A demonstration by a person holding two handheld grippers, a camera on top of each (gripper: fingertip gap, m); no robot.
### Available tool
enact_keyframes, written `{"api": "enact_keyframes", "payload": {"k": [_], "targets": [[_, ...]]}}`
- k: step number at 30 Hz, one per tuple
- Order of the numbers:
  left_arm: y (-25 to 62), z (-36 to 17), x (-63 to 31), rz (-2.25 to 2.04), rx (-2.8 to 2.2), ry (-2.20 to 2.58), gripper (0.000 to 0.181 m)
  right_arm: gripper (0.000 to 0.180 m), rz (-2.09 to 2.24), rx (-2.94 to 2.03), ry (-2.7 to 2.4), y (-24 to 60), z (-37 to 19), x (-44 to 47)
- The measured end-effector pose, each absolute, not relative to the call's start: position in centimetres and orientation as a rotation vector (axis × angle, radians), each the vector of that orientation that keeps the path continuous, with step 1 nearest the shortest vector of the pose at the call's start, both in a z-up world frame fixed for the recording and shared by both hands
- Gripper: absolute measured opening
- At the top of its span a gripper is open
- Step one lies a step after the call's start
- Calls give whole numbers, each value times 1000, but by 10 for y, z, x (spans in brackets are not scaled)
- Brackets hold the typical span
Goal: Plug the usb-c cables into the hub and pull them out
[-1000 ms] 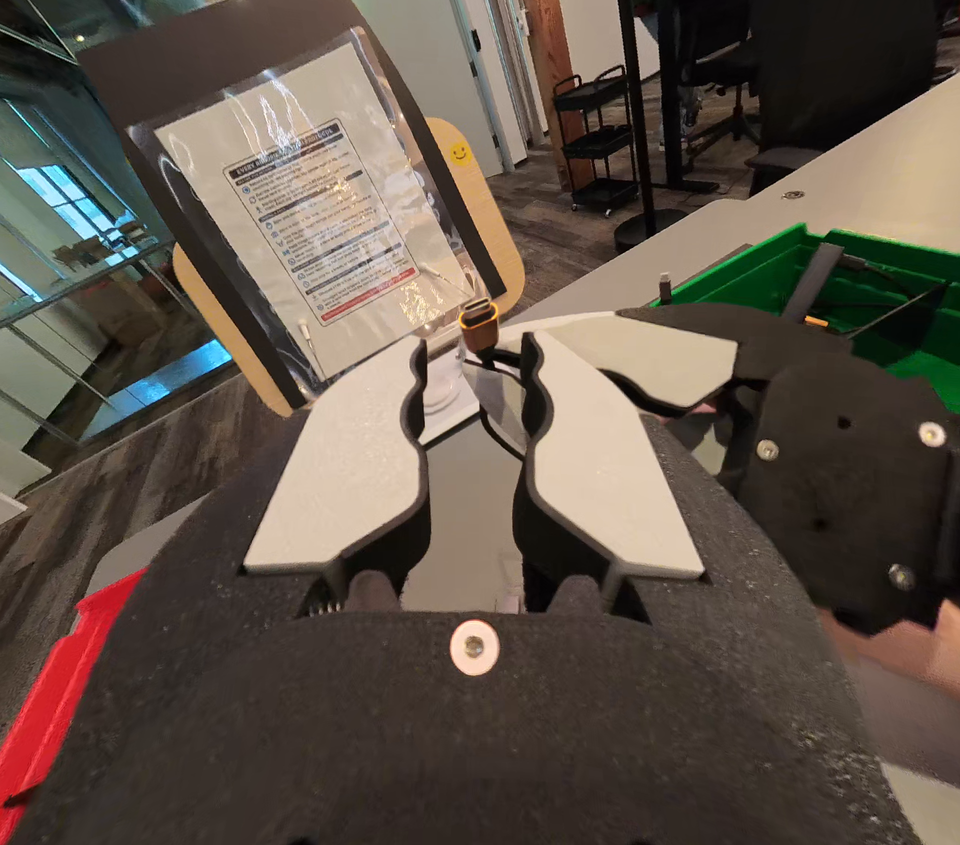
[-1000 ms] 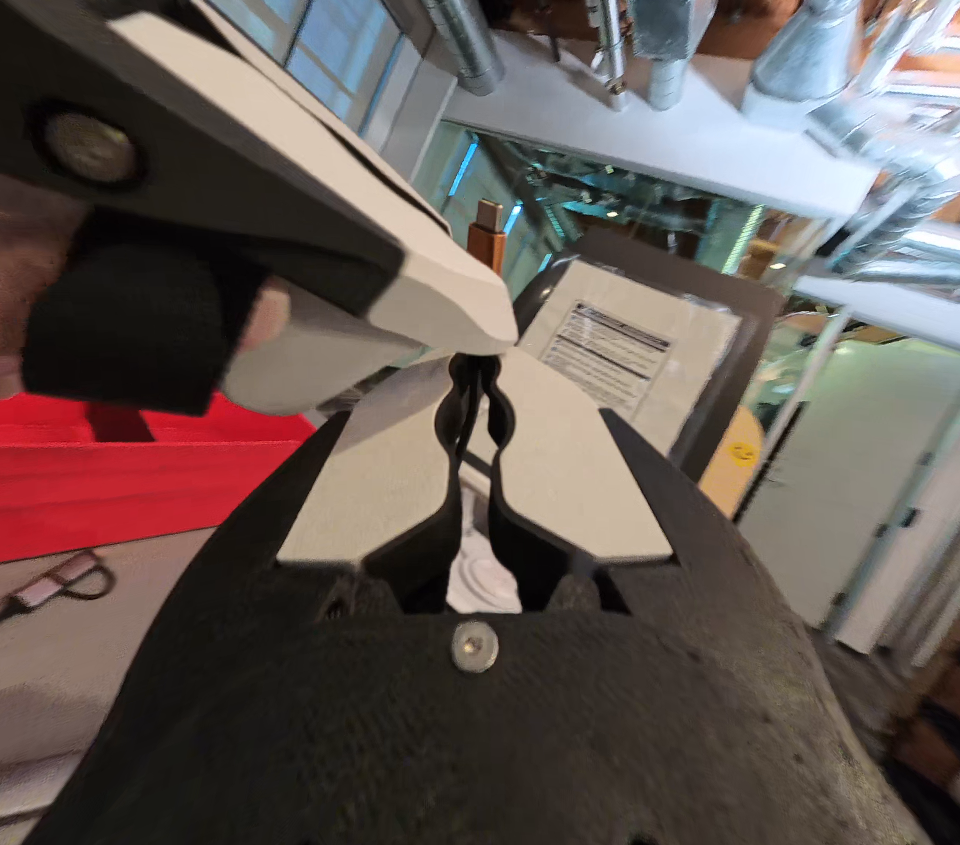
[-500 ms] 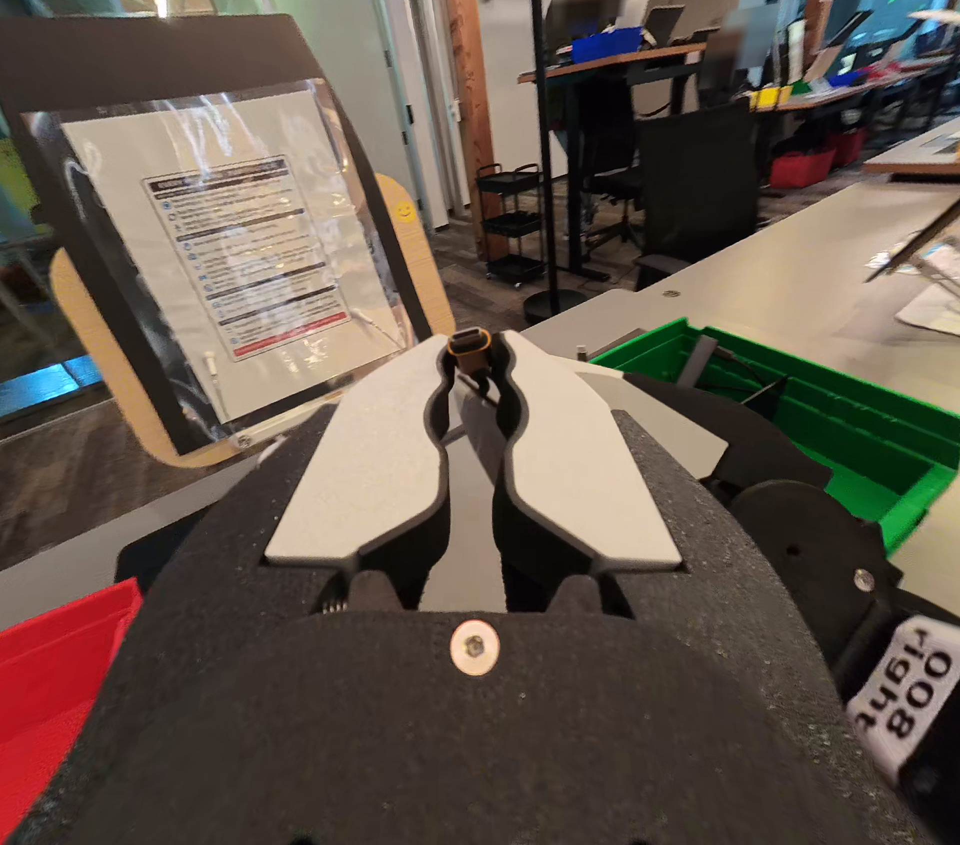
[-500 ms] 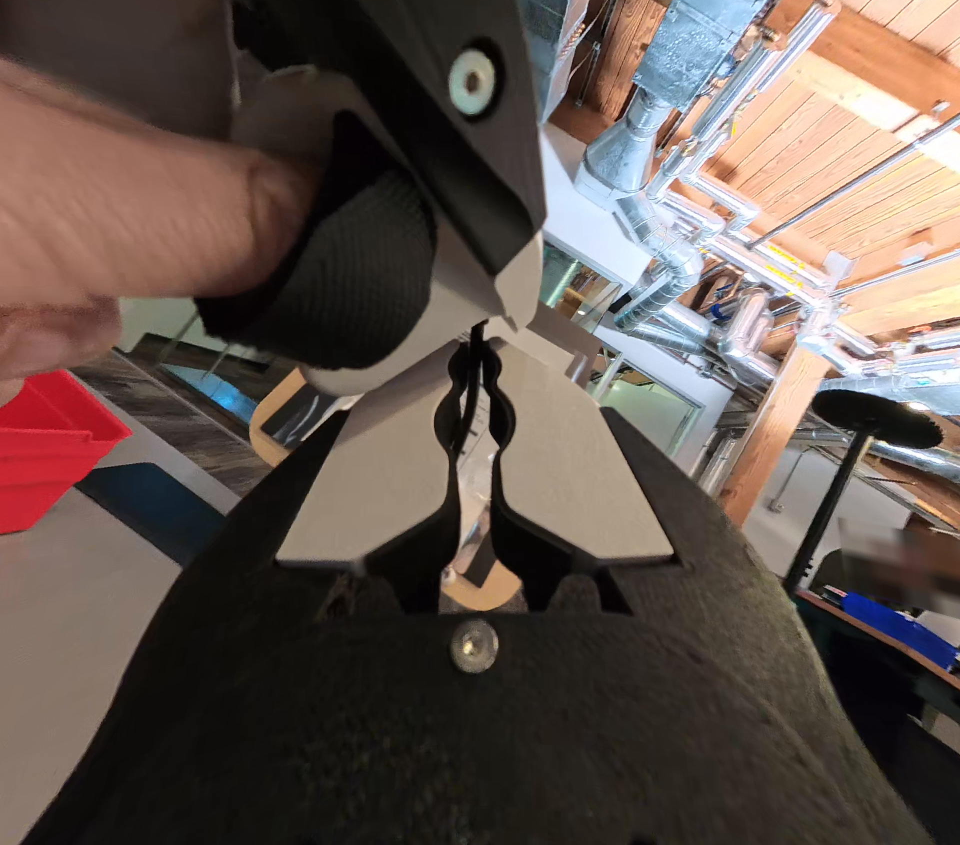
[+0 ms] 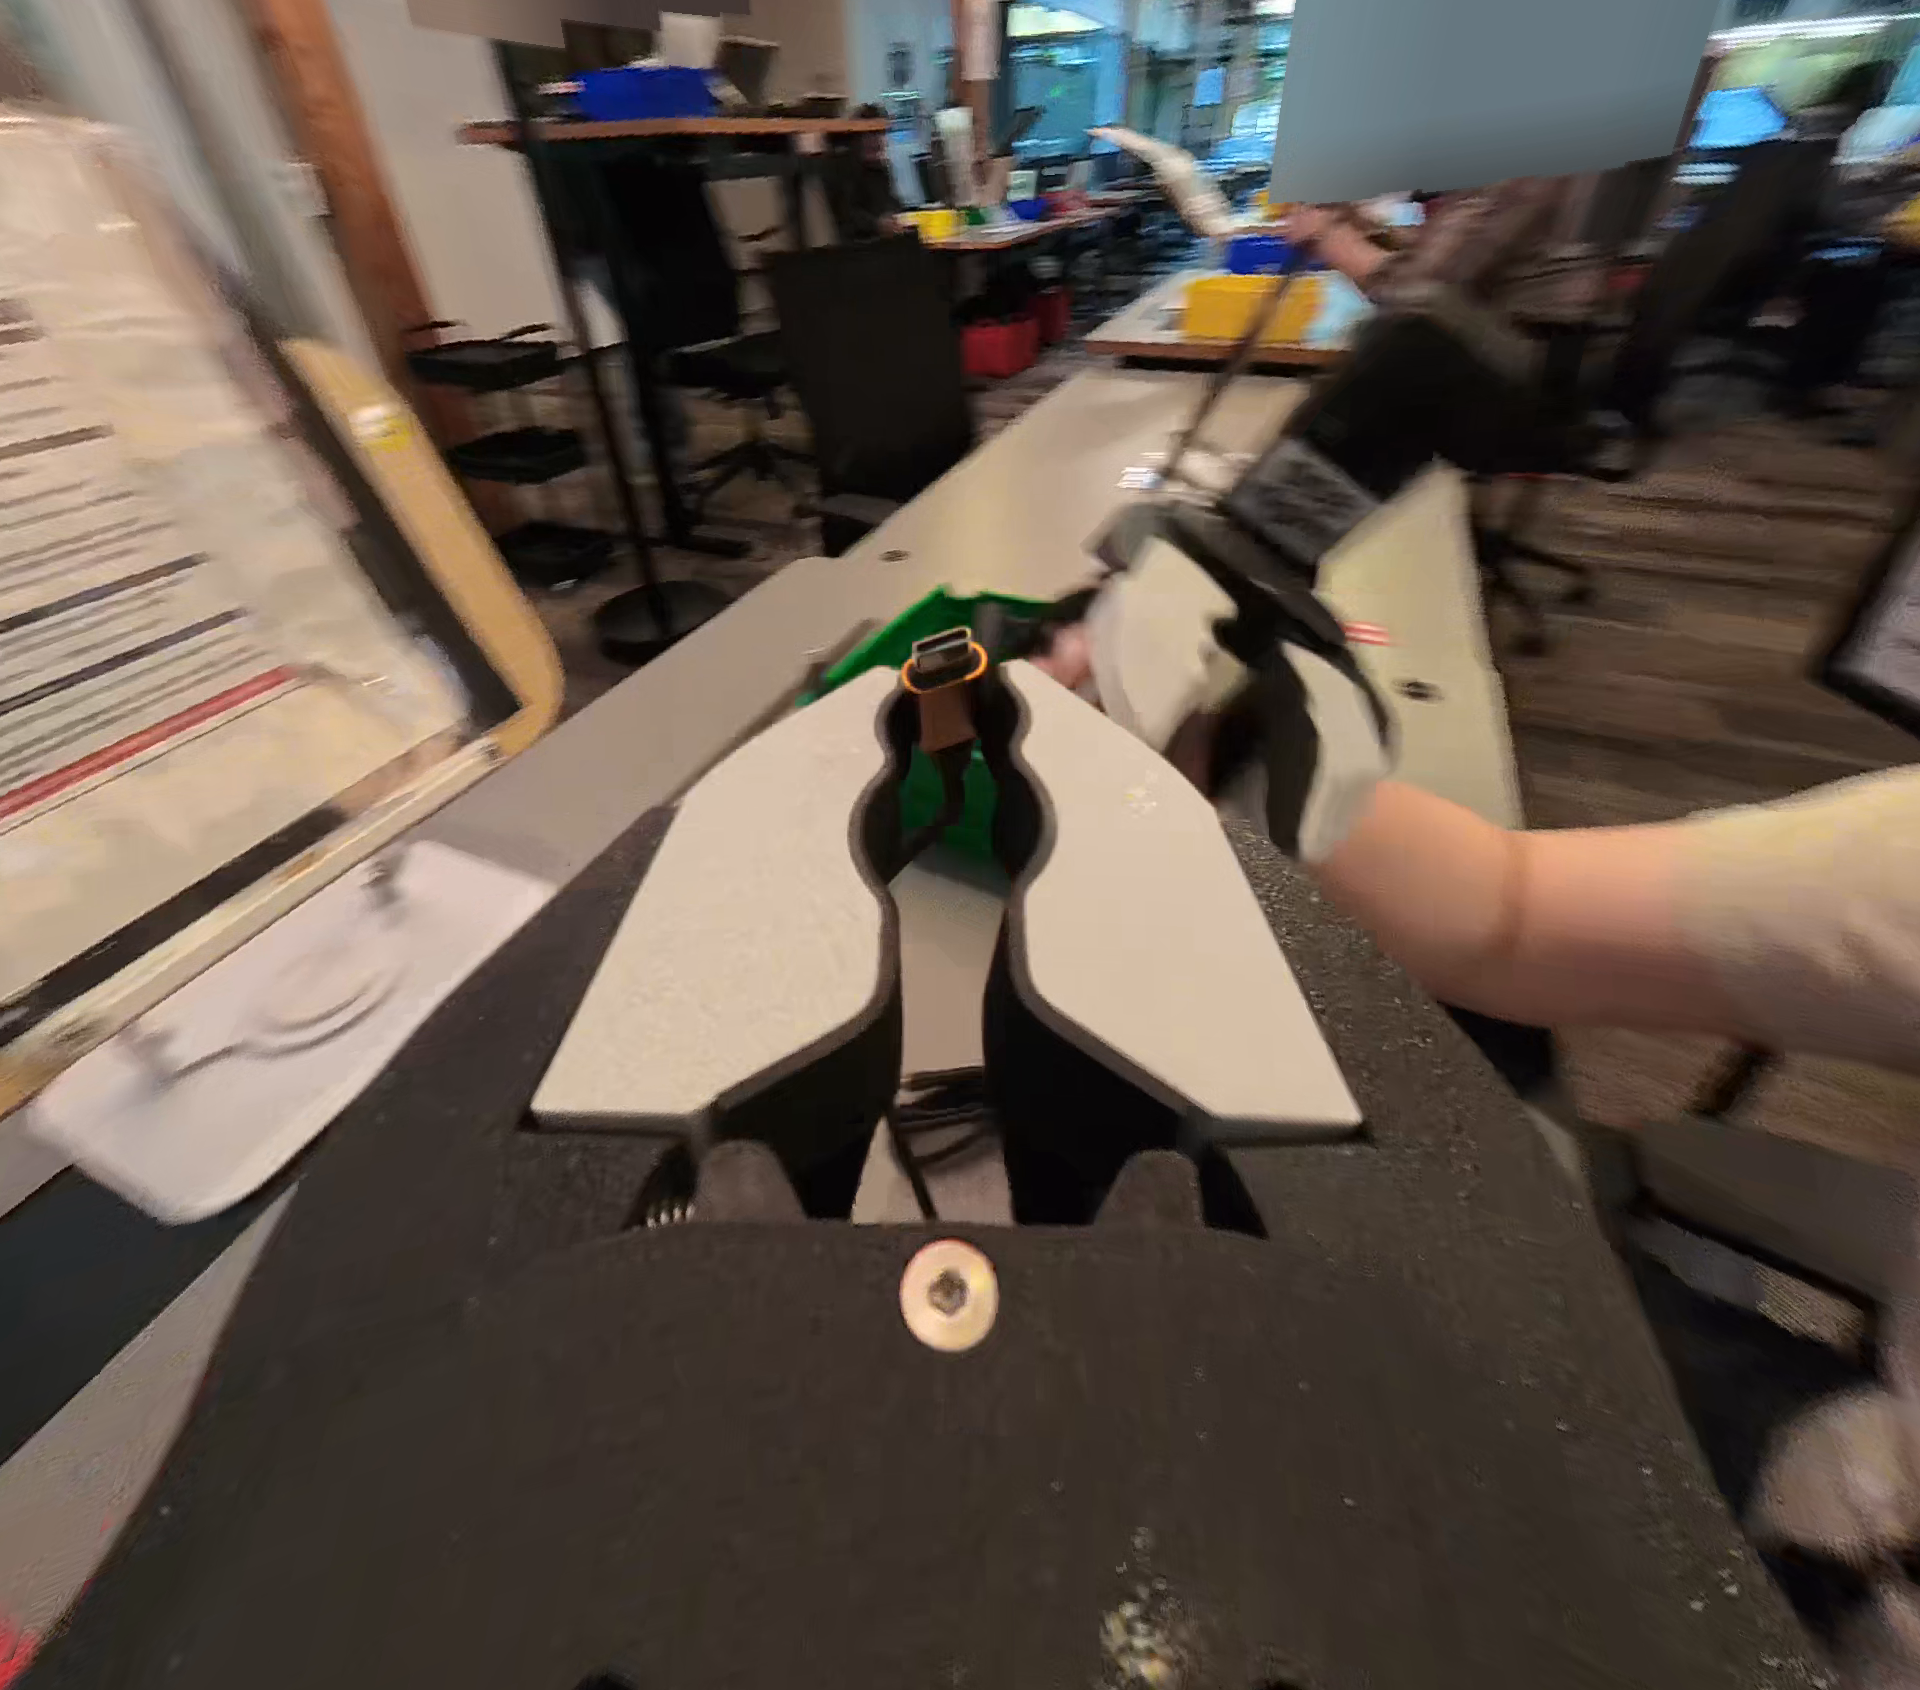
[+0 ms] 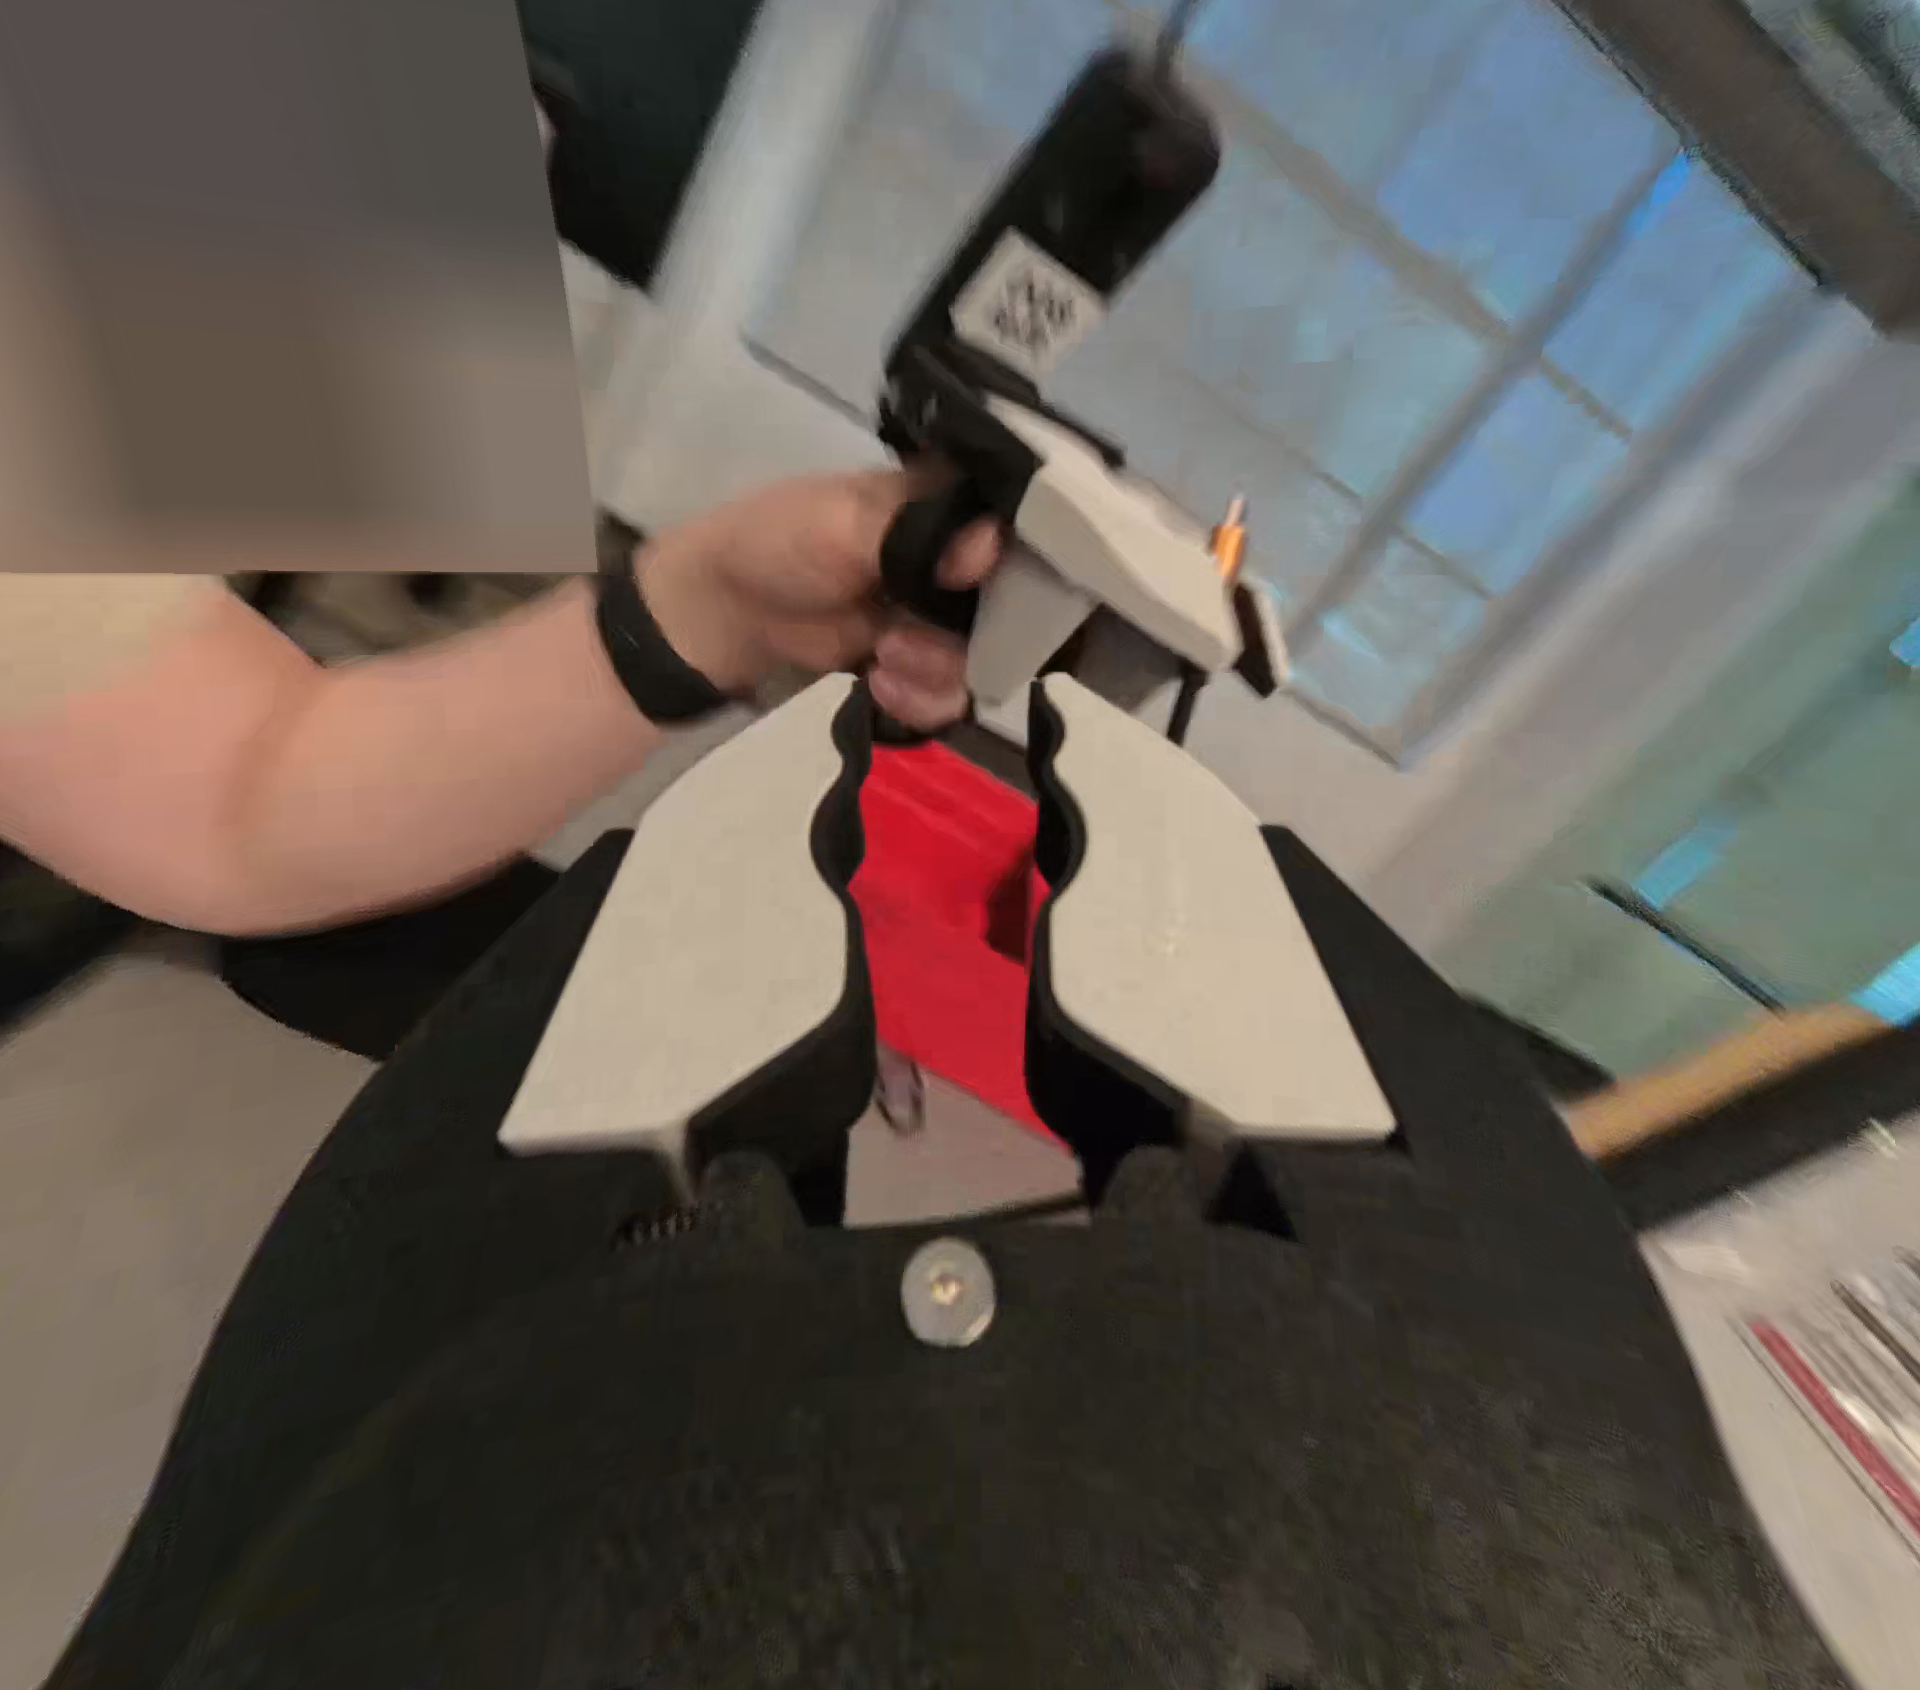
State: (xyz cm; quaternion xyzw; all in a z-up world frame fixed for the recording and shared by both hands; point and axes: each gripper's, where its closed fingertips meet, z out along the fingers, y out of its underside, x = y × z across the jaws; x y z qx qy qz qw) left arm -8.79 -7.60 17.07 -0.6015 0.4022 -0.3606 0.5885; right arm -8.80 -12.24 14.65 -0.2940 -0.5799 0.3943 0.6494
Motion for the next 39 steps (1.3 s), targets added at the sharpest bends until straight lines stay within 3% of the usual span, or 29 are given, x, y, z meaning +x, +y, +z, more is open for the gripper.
{"api": "enact_keyframes", "payload": {"k": [5, 8, 10, 13, 21, 32, 36, 39], "targets": [[-142, 189, -77, -1163, -1188, 1160, 12, 28, 1313, -483, -860, -107, 208, -20], [-160, 202, -72, -1271, -1054, 1182, 12, 24, 1188, -630, -664, -49, 190, -16], [-161, 205, -67, -1273, -986, 1180, 12, 24, 1086, -760, -777, -33, 157, -46], [-150, 202, -58, -1242, -957, 1152, 12, 28, 1117, -653, -1037, -75, 131, -85], [-128, 205, -60, -1279, -893, 1037, 12, 22, 1346, -531, -813, -109, 175, -70], [-121, 194, -52, -1115, -862, 1060, 12, 6, 1405, -654, -791, -109, 187, -70], [-116, 191, -53, -1182, -927, 1043, 13, 6, 1324, -677, -848, -106, 186, -69], [-107, 197, -61, -1282, -1023, 943, 25, 5, 1048, -644, -844, -98, 187, -61]]}}
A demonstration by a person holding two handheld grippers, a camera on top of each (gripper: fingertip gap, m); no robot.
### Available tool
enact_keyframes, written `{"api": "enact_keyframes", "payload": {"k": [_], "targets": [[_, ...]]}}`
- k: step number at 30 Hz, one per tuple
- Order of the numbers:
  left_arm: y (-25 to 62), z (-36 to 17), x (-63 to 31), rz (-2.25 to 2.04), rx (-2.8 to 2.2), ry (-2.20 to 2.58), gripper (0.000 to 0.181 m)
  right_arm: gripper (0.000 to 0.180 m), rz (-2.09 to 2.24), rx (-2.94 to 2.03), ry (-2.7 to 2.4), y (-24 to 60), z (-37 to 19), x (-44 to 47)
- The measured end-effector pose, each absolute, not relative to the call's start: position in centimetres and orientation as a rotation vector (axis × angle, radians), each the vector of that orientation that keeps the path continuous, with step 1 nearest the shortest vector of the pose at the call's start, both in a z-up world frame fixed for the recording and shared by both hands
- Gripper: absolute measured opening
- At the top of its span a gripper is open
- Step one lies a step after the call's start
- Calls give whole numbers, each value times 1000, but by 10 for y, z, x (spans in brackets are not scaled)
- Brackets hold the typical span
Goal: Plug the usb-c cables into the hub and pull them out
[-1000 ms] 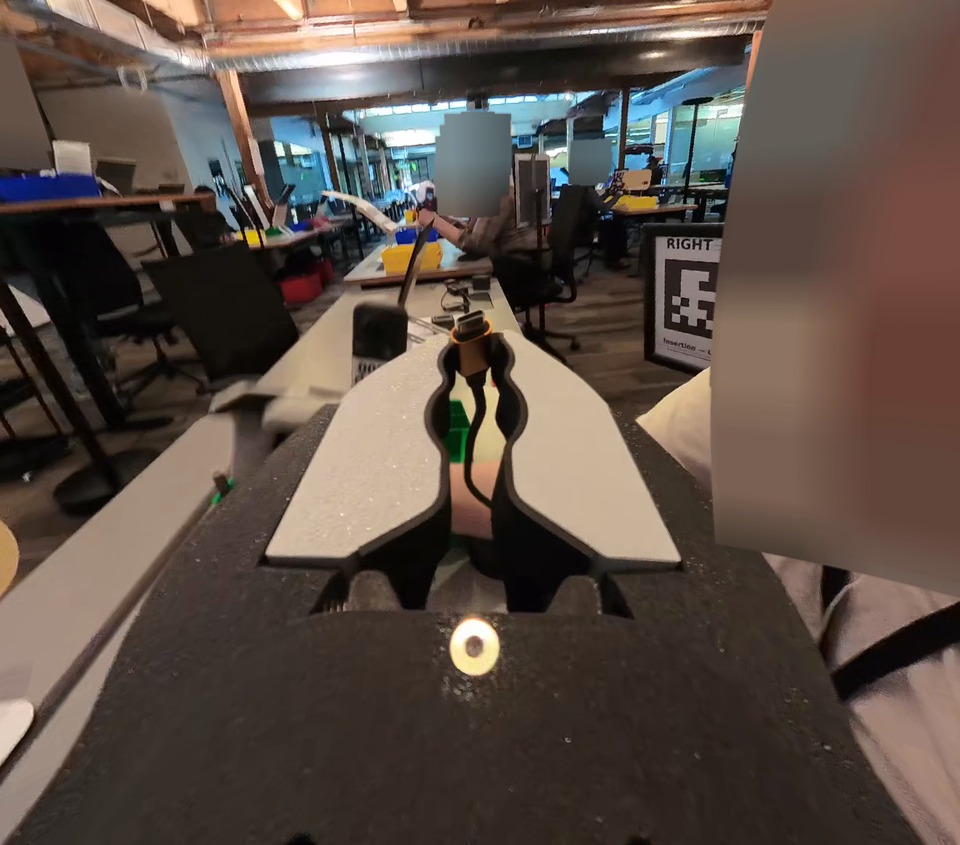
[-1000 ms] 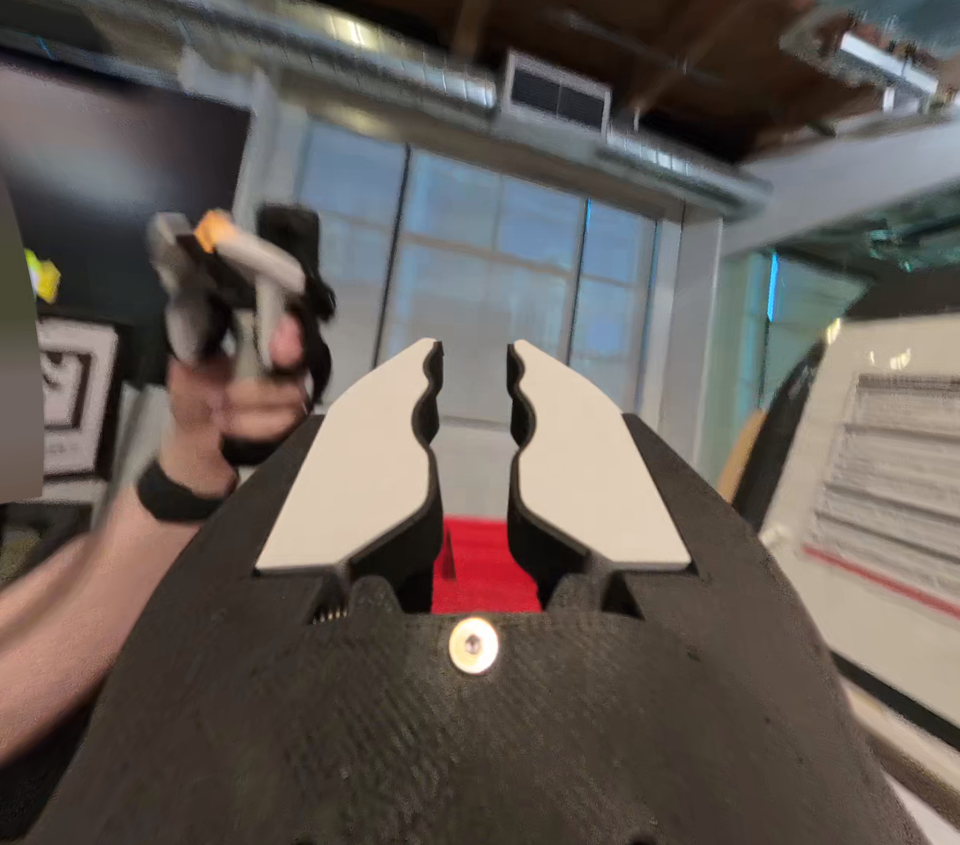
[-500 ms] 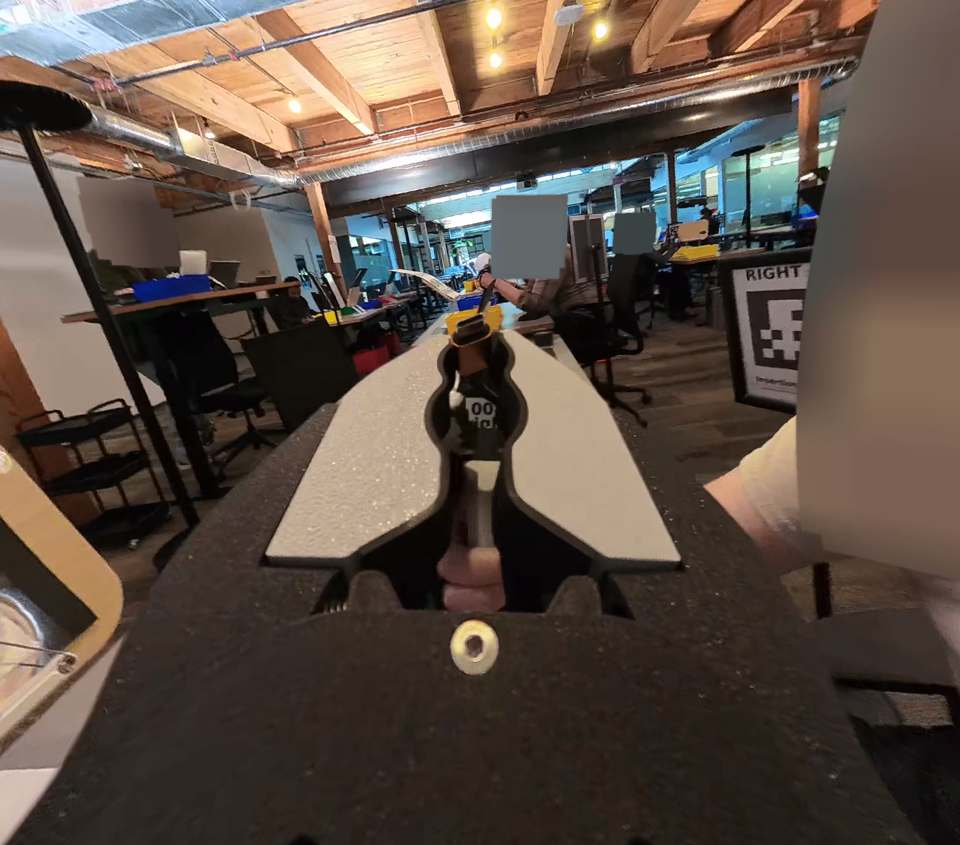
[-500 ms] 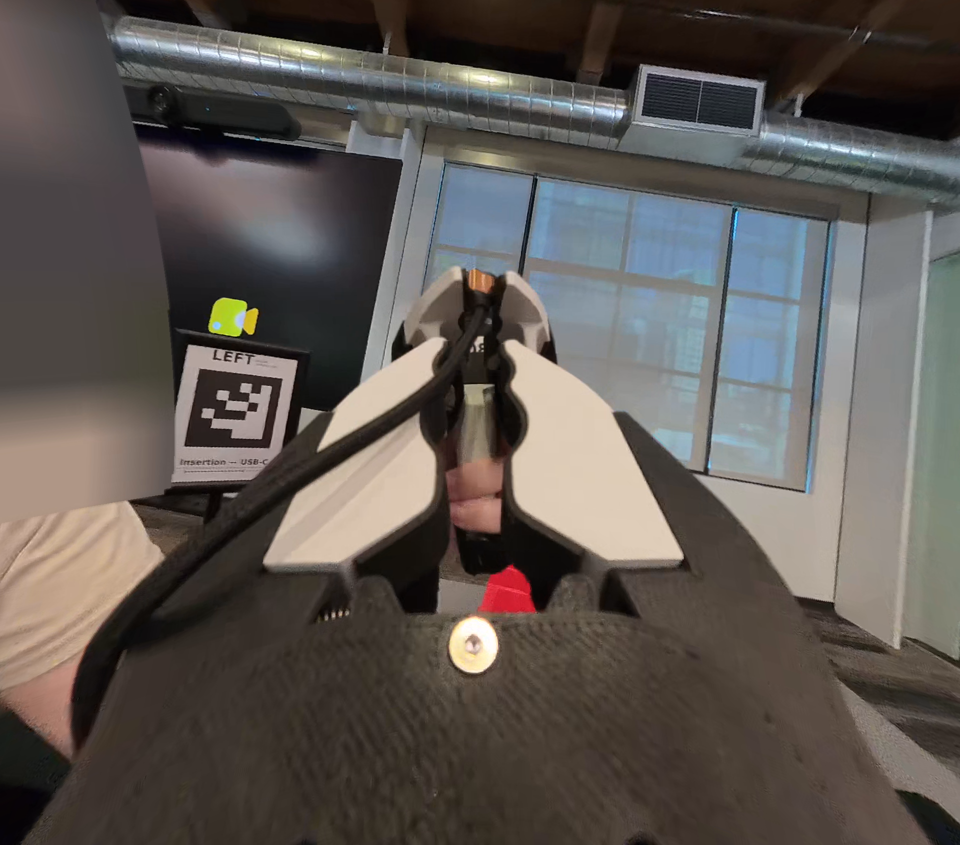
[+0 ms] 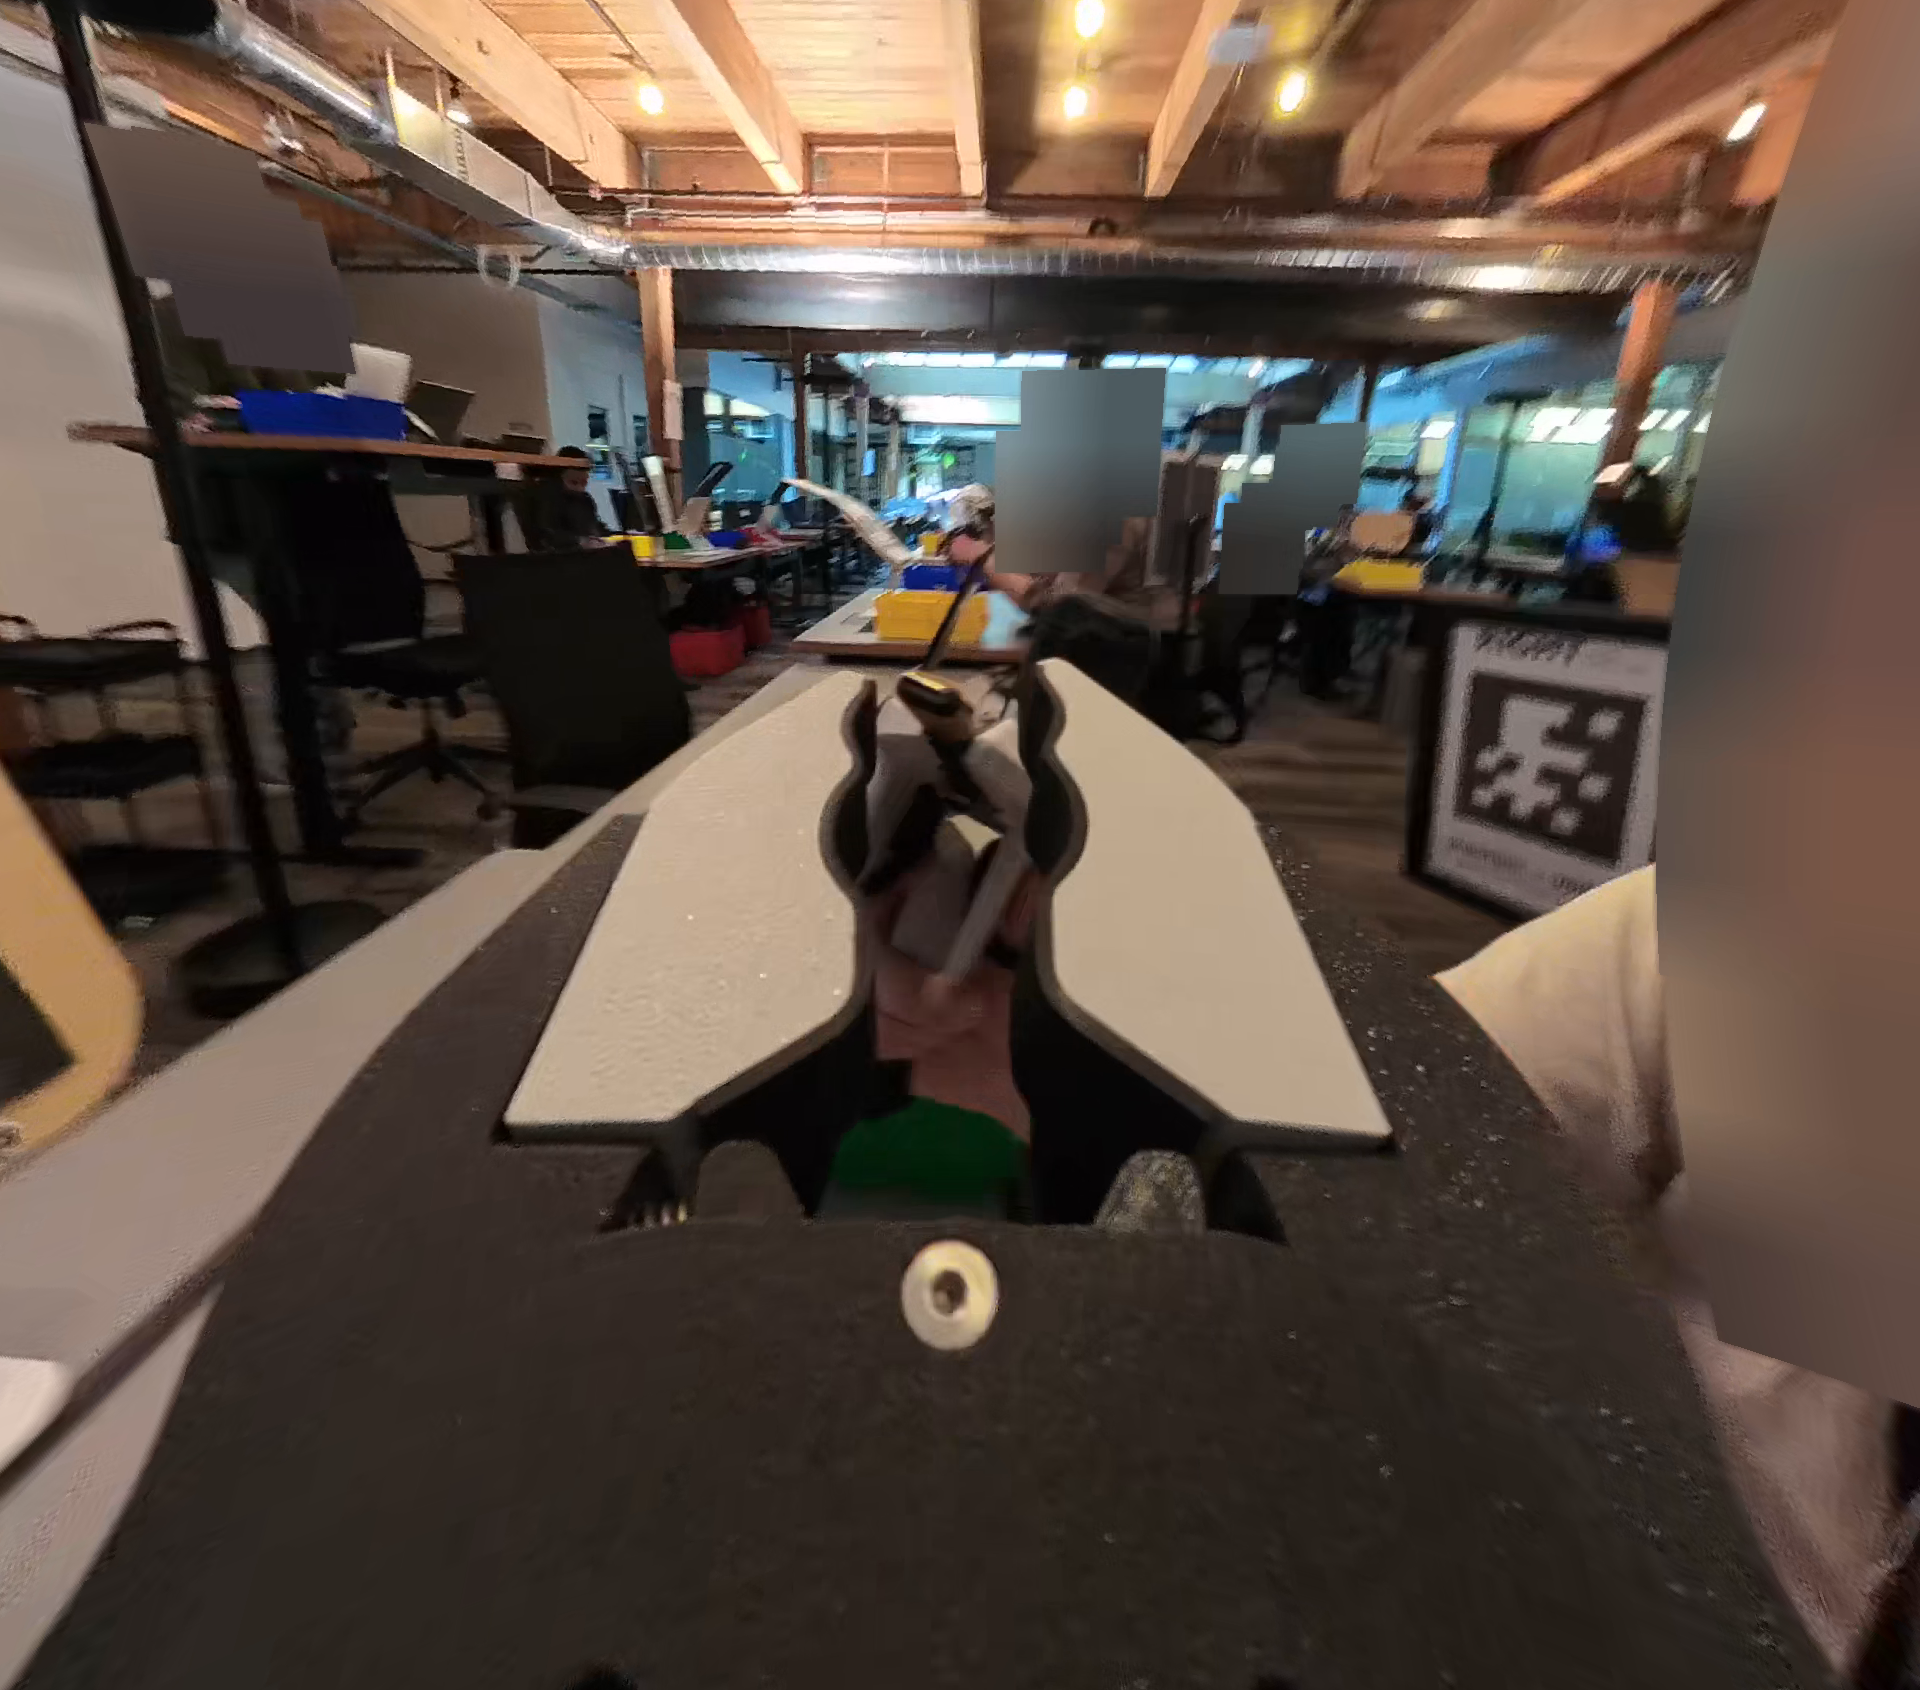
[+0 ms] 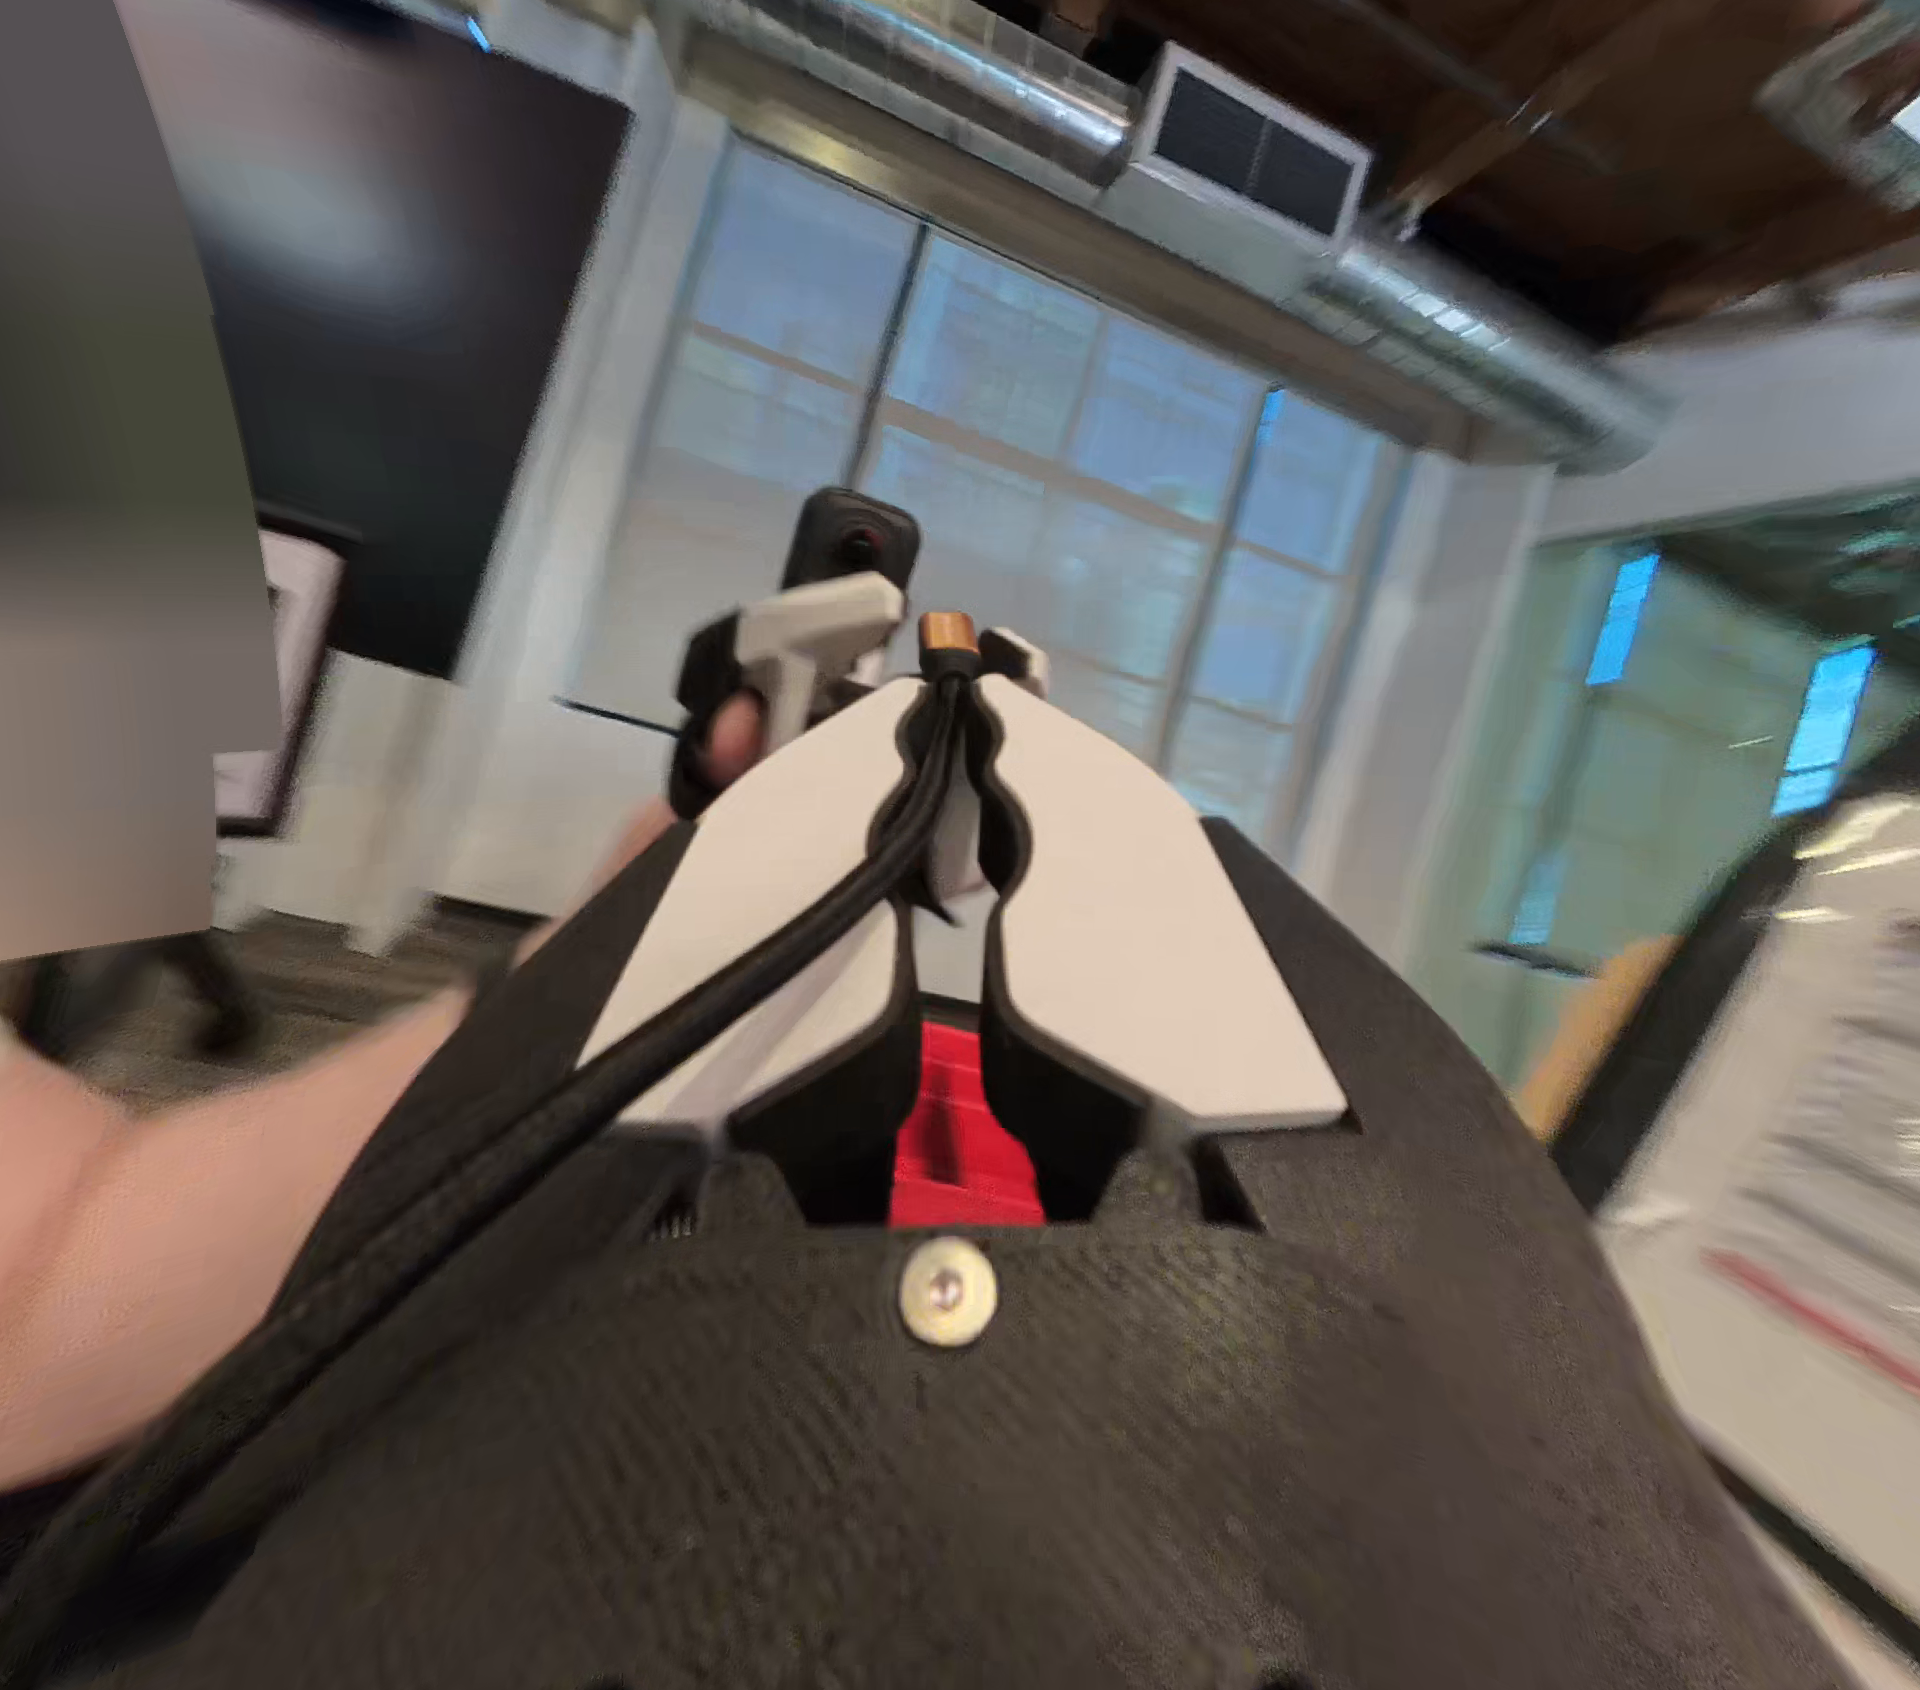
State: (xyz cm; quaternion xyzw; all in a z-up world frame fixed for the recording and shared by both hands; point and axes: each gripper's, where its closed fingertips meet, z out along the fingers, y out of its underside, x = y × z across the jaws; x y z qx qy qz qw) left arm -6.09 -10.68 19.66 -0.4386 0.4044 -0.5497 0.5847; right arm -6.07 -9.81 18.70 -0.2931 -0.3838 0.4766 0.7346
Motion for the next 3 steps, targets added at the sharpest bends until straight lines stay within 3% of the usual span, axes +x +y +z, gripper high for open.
{"api": "enact_keyframes", "payload": {"k": [3], "targets": [[-103, 201, -71, -1463, -1107, 860, 31, 6, 678, -588, -883, -94, 186, -54]]}}
